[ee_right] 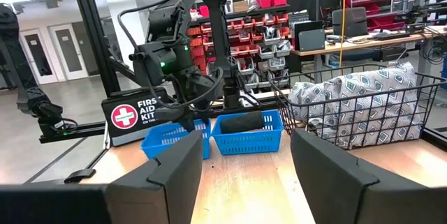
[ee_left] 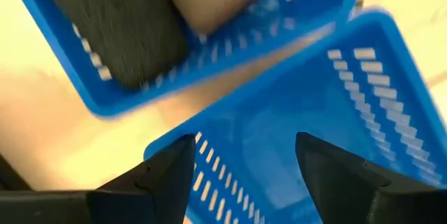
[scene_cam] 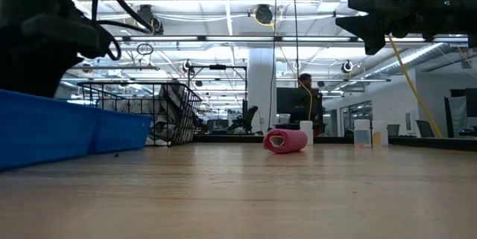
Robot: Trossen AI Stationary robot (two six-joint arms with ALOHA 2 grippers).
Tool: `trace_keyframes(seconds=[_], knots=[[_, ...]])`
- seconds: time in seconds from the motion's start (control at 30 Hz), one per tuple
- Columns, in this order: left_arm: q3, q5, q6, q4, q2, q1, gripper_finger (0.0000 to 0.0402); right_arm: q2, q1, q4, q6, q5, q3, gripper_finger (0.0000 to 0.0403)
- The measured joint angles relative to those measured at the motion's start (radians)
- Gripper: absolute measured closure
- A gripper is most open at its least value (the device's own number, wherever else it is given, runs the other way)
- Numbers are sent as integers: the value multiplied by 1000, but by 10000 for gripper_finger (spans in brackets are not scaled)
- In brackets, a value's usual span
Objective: Pick & Place Medicine items
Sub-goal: Adjust the bottom blue basket
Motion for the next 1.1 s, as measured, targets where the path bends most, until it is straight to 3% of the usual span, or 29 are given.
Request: trace_keyframes(seconds=[0.3, 0.67, 1.1], knots=[[0, -68, 8, 3, 0, 42, 147, 0, 0, 0, 0, 1, 0, 197], [0, -147, -100, 5, 0, 46, 147, 0, 0, 0, 0, 1, 0, 197], [0, -163, -103, 60, 0, 46, 147, 0, 0, 0, 0, 1, 0, 197]])
